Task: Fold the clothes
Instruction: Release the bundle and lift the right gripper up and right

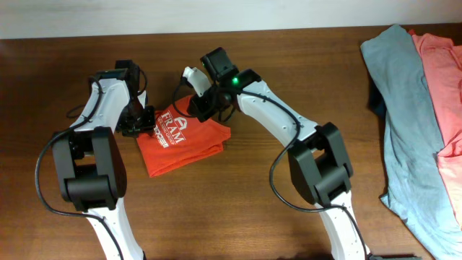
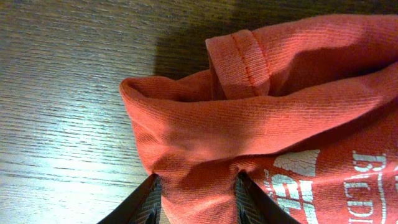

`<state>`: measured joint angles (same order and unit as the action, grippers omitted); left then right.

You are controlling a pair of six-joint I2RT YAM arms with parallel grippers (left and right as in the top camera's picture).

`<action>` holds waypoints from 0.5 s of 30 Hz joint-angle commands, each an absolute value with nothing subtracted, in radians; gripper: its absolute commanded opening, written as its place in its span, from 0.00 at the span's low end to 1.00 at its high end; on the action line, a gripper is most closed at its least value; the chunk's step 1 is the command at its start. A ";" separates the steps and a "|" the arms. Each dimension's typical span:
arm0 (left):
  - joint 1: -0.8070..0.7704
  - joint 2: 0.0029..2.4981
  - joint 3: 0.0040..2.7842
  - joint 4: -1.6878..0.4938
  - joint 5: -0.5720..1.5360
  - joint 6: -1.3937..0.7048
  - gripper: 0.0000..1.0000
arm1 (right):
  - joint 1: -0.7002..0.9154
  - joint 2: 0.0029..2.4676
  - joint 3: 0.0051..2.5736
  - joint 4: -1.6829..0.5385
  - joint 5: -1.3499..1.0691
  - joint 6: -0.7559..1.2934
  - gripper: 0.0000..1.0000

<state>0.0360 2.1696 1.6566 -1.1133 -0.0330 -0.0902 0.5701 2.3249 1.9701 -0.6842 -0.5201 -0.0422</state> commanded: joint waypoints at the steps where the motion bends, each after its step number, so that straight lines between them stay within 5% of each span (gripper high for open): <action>1: 0.040 2.206 1.637 -1.119 -0.033 -0.074 0.39 | 0.569 2.365 1.973 -0.681 -0.404 0.019 0.06; 15: 0.040 2.207 1.637 -1.176 -0.033 -0.074 0.40 | 0.516 2.381 1.973 -0.855 -0.223 0.170 0.20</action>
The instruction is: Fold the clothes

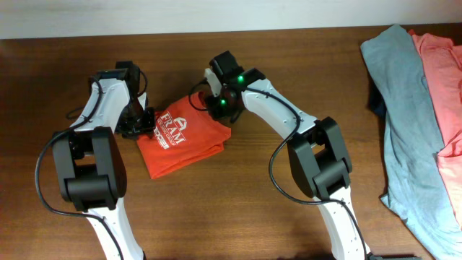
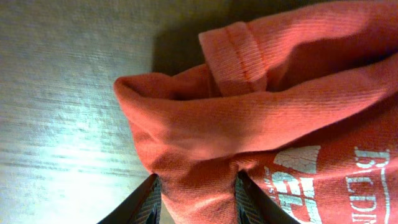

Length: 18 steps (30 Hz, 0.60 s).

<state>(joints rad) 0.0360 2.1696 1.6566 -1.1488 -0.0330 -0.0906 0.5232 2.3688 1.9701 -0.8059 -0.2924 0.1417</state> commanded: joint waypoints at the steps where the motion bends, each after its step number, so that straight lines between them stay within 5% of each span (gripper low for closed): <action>1: 0.040 2.206 1.637 -1.187 -0.033 -0.074 0.39 | 0.516 2.381 1.973 -0.886 -0.202 0.170 0.21; 10: 0.023 2.124 1.638 -1.318 -0.029 -0.062 0.36 | 0.443 2.317 1.976 -1.172 0.061 0.170 0.20; 12: 0.009 2.067 1.638 -1.360 -0.033 -0.063 0.19 | 0.403 2.280 1.976 -1.205 0.112 0.170 0.20; 15: 0.004 1.980 1.638 -1.364 -0.033 -0.063 0.15 | 0.350 2.233 1.976 -1.236 0.146 0.168 0.20; 16: 0.004 1.951 1.638 -1.341 -0.033 -0.062 0.16 | 0.330 2.217 1.976 -1.243 0.144 0.162 0.20; 18: 0.005 1.898 1.638 -1.265 -0.045 -0.062 0.41 | 0.288 2.188 1.976 -1.263 0.143 0.162 0.21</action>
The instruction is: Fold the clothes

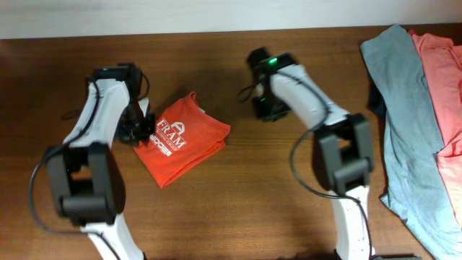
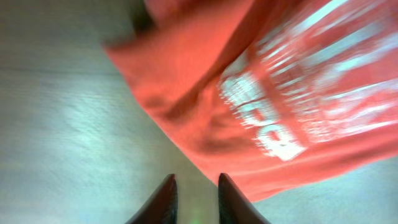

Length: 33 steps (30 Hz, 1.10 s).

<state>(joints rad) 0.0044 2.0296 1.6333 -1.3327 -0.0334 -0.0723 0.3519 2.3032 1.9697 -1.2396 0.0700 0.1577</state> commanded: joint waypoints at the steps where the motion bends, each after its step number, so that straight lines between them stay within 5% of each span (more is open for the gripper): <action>1: 0.005 1.882 1.638 -1.226 -0.049 -0.062 0.56 | 0.272 2.177 1.976 -1.274 0.143 0.157 0.21; 2: 0.005 1.868 1.638 -1.171 -0.047 -0.062 0.66 | 0.257 2.167 1.976 -1.288 0.143 0.149 0.20; 5: 0.005 1.871 1.638 -1.009 0.060 0.070 0.72 | 0.218 2.145 1.976 -1.345 0.143 0.136 0.21; 12: 0.005 2.024 1.639 -0.923 0.266 0.323 0.76 | 0.189 2.141 1.976 -1.419 0.143 0.124 0.20; 26: 0.020 2.255 1.641 -0.913 0.323 0.365 0.76 | 0.189 2.141 1.976 -1.444 0.143 0.121 0.20; 30: 0.015 2.303 1.641 -0.972 0.352 0.367 0.68 | 0.189 2.141 1.976 -1.444 0.143 0.120 0.20; 33: 0.014 2.315 1.641 -1.005 0.368 0.385 0.45 | 0.189 2.141 1.976 -1.444 0.143 0.121 0.20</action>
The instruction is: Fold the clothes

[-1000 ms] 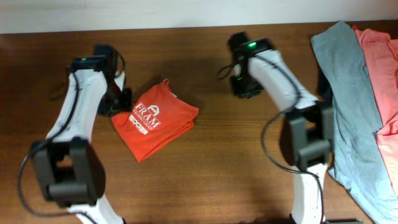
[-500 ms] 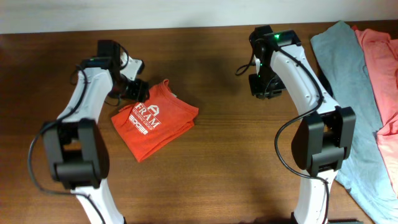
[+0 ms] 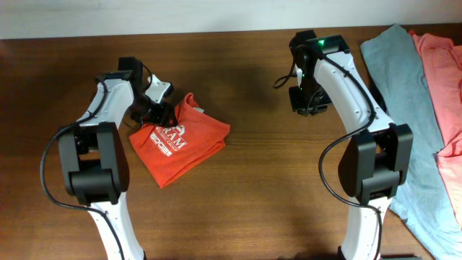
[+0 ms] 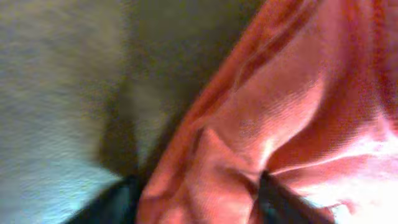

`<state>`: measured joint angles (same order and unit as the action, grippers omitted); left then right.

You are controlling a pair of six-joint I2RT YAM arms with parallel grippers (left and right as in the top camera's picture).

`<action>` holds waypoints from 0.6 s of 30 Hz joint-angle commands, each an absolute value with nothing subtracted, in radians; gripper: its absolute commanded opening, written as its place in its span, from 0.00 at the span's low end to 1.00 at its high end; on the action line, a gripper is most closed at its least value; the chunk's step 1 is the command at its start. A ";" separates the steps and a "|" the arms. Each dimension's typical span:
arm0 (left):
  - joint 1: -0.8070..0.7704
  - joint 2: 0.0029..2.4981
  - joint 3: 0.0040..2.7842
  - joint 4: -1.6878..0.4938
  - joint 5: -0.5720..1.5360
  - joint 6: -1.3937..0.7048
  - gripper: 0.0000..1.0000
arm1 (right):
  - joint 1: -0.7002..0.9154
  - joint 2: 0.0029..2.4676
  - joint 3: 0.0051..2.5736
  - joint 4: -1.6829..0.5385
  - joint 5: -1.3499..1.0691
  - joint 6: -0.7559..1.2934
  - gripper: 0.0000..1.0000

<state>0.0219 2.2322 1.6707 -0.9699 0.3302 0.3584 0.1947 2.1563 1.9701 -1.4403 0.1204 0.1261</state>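
A folded orange shirt (image 3: 184, 141) with white print lies left of the table's middle. My left gripper (image 3: 160, 112) is down at the shirt's upper left corner. In the blurred left wrist view its fingers (image 4: 121, 200) stand wide apart, open, with a bunched fold of the orange shirt (image 4: 273, 118) between them (image 4: 199, 196). My right gripper (image 3: 307, 101) hangs over bare wood well to the right of the shirt. The overhead view does not show whether it is open or shut.
A grey garment (image 3: 404, 108) and a pink one (image 3: 444, 79) lie spread at the table's right end. The brown wooden table (image 3: 238, 202) runs to a pale wall at the back. Both arm bases stand at the front edge.
My left gripper has moved from the shirt's left edge to its upper left corner. Its fingers, close together then, are now wide around the cloth. The right gripper has moved further right.
At first my left gripper was shut on the shirt's left edge and the right gripper was at its top corner. Then the left had let go with its fingers close together, the right was away to the right, and the shirt lay flat. Now the left straddles the corner.
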 commanded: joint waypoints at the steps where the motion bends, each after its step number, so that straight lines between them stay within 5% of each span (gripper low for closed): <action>1: 0.014 2.315 1.641 -1.008 0.368 0.385 0.31 | 0.189 2.141 1.976 -1.444 0.143 0.121 0.20; 5: 0.014 2.315 1.641 -1.012 0.368 0.384 0.00 | 0.189 2.141 1.976 -1.444 0.143 0.120 0.20; 13: 0.051 2.309 1.715 -1.097 0.318 0.364 0.00 | 0.187 2.141 1.976 -1.454 0.143 0.089 0.20; 18: 0.202 2.238 1.787 -1.109 0.279 0.215 0.00 | 0.171 2.141 1.976 -1.459 0.143 0.090 0.20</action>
